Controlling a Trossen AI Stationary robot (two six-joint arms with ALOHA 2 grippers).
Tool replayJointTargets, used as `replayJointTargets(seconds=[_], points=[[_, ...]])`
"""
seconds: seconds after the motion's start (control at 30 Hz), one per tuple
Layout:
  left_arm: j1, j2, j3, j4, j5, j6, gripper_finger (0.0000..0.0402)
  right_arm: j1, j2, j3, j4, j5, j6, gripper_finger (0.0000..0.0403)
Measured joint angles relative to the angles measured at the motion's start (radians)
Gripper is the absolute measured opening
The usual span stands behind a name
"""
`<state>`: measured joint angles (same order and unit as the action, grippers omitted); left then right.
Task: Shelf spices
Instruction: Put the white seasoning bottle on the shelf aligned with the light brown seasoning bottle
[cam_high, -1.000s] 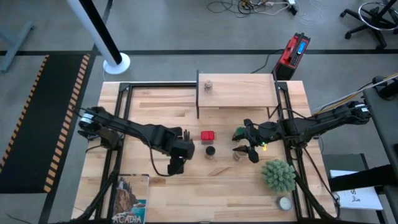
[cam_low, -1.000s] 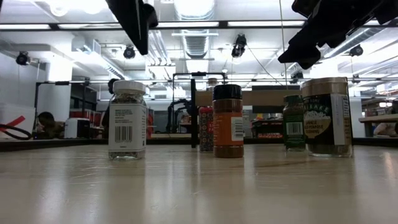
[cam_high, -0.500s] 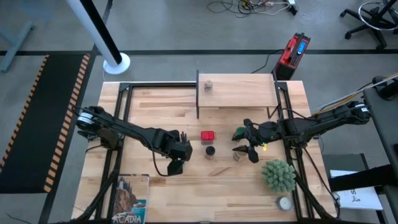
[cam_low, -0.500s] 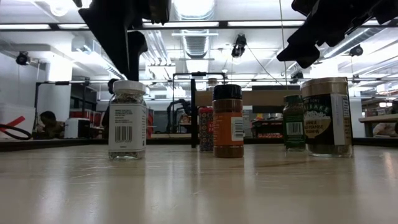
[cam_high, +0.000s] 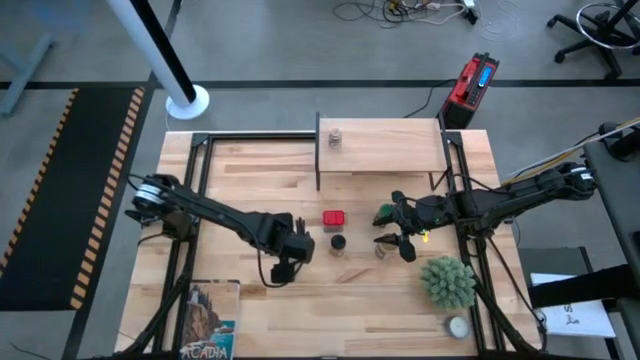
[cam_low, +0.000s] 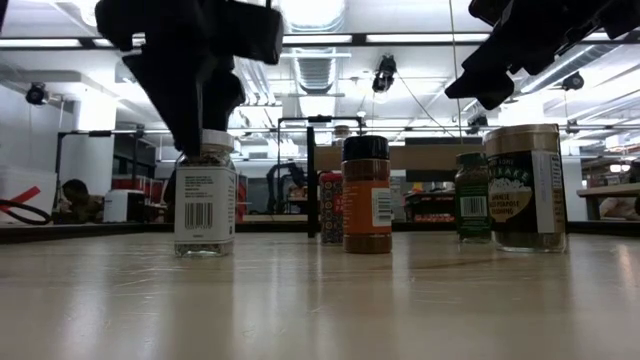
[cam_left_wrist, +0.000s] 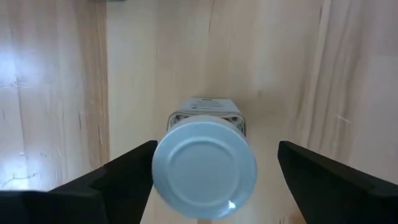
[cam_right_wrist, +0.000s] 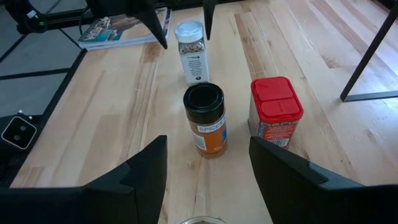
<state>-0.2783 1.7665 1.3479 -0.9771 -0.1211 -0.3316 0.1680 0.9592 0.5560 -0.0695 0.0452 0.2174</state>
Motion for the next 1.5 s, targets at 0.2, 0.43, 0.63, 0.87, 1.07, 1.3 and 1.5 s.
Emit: replayJointTargets(seconds=[0.2,0.43,0.63,0.87,1.07,1.3,1.5], points=[[0.000,0.041,-0.003,0.016,0.000,0.010,0.0309,0.000,0.000,0.000,-0.001,0.000,0.000,0.0204],[0.000,0.079,-0.008,0.024,0.000,0.027,0.0290,0.000,0.000,0.000,-0.001,0.000,0.000,0.0204],[0.001,0.086,-0.035,0.073,0.000,0.028,0.0266,0.000,0.000,0.000,-0.001,0.000,0.000,0.0204],[0.001,0.086,-0.047,0.083,0.000,0.028,0.0216,0.000,0.000,0.000,-0.001,0.000,0.000,0.0204],[0.001,0.086,-0.041,0.080,0.000,0.028,0.0184,0.000,0.000,0.000,0.000,0.000,0.000,0.0204],[0.002,0.086,-0.035,0.079,0.013,0.050,0.0191,0.000,0.000,0.000,0.000,0.000,0.000,0.0204],[0.016,0.086,-0.035,0.080,0.045,0.066,0.0184,0.000,0.000,0.000,0.000,0.000,0.000,0.0204]])
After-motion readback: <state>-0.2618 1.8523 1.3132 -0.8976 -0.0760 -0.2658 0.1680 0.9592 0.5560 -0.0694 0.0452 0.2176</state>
